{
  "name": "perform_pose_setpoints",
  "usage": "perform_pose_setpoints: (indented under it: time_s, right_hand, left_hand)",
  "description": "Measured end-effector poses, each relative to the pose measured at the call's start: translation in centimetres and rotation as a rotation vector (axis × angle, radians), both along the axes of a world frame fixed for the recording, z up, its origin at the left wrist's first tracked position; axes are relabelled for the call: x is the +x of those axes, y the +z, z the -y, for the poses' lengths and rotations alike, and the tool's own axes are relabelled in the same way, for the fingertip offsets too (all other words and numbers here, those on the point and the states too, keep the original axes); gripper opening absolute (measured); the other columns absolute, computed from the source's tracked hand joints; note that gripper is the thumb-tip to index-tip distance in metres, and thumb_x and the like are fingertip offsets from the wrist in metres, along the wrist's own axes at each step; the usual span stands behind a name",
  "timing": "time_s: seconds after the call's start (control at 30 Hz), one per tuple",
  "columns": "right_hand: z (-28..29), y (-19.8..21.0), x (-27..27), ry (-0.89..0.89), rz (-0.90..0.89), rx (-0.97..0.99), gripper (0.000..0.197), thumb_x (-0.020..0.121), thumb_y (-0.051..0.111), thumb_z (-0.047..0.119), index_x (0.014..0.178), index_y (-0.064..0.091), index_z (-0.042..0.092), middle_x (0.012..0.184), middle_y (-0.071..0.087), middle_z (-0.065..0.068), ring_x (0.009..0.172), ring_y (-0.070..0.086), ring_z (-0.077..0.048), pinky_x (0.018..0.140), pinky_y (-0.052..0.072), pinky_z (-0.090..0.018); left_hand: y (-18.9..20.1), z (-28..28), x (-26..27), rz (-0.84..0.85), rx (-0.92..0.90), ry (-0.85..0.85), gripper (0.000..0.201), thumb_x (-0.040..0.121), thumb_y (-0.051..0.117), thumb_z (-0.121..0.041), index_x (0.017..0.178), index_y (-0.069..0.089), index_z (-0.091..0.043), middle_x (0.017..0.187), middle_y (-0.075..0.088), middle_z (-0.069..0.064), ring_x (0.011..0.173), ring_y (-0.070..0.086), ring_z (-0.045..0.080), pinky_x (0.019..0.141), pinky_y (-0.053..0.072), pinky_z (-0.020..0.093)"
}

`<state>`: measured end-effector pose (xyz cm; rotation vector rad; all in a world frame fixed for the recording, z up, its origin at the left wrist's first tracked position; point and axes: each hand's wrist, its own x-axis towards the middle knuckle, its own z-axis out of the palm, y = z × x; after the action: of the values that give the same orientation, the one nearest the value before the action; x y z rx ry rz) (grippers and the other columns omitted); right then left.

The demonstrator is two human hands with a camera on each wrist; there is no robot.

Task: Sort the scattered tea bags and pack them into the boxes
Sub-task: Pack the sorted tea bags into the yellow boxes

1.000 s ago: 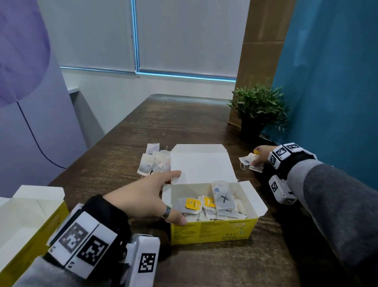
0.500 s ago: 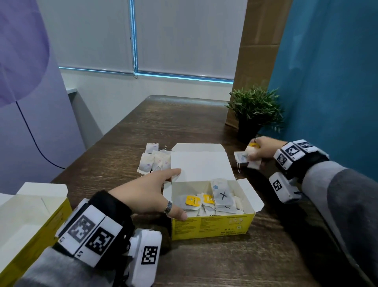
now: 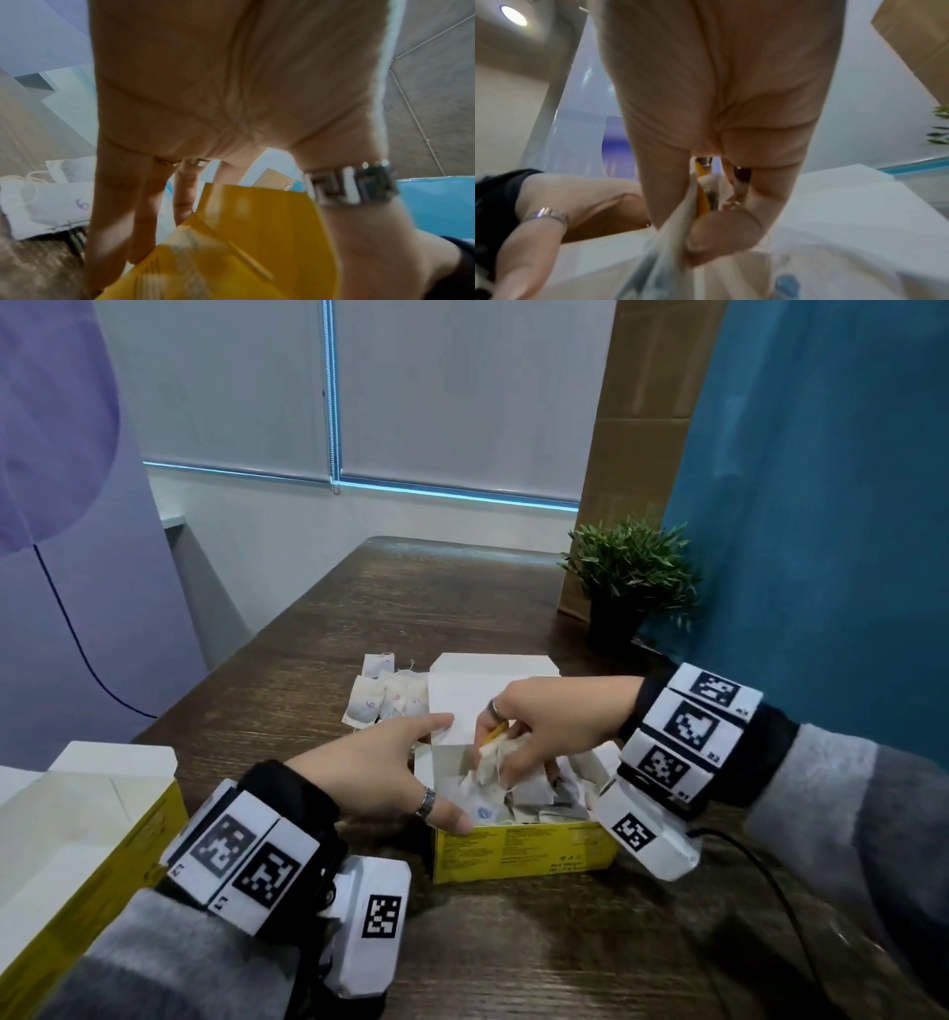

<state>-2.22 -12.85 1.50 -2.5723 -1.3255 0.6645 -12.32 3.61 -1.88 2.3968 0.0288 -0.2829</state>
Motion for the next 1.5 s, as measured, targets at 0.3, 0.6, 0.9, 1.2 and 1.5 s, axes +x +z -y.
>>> perform_pose_setpoints:
  time_s: [0.3,0.6,0.9,1.2,1.5]
  right_hand:
    - [2.0,1.7,-0.1,-0.221,-0.28,0.325,0.031,0.073,0.076,0.002,0.089,0.052,0.012,0.073,0.064,-0.003,0.059,0.064,-0.016,0.047,0.055,-0.024]
    - [3.4,0.6,0.8,-0.277,-0.097,0.287,0.012,0.086,0.066,0.019,0.089,0.056,0.013,0.081,0.067,-0.004,0.062,0.067,-0.012,0.052,0.052,-0.028]
    - [5.0,3.1,0.0,-0.21,-0.104,0.439,0.017,0.077,0.075,0.019,0.088,0.063,0.013,0.07,0.066,-0.002,0.054,0.056,-0.009,0.049,0.044,-0.022]
    - [5.6,0.7,0.3,-0.15,0.042,0.002,0.022,0.076,0.076,0.031,0.09,0.059,0.026,0.08,0.059,0.011,0.053,0.052,0.006,0.055,0.041,-0.012]
    - [5.8,1.4,-0.1,-0.148,-0.01,-0.047,0.041,0.073,0.078,0.033,0.108,0.057,0.027,0.093,0.068,0.009,0.072,0.057,-0.001,0.071,0.046,-0.018]
  left_hand:
    - [-0.1,0.0,0.0,0.012,-0.025,-0.011,0.106,0.061,0.084,-0.036,0.147,0.021,-0.033,0.148,0.033,-0.009,0.11,0.035,0.003,0.092,0.03,0.019]
    - [0.1,0.1,-0.2,0.01,-0.028,-0.016,0.105,0.063,0.083,-0.033,0.147,0.021,-0.031,0.148,0.033,-0.009,0.11,0.034,0.003,0.091,0.029,0.017]
    - [0.0,0.1,-0.2,0.006,-0.049,-0.005,0.105,0.062,0.084,-0.033,0.147,0.022,-0.032,0.147,0.034,-0.01,0.11,0.035,0.004,0.091,0.029,0.018]
    - [0.2,0.2,-0.4,-0.003,-0.06,0.002,0.104,0.063,0.083,-0.032,0.147,0.022,-0.032,0.147,0.034,-0.009,0.108,0.035,0.005,0.089,0.03,0.018]
    - [0.2,0.2,-0.3,-0.004,-0.072,0.003,0.104,0.063,0.083,-0.031,0.147,0.023,-0.031,0.148,0.033,-0.009,0.109,0.035,0.005,0.091,0.029,0.019]
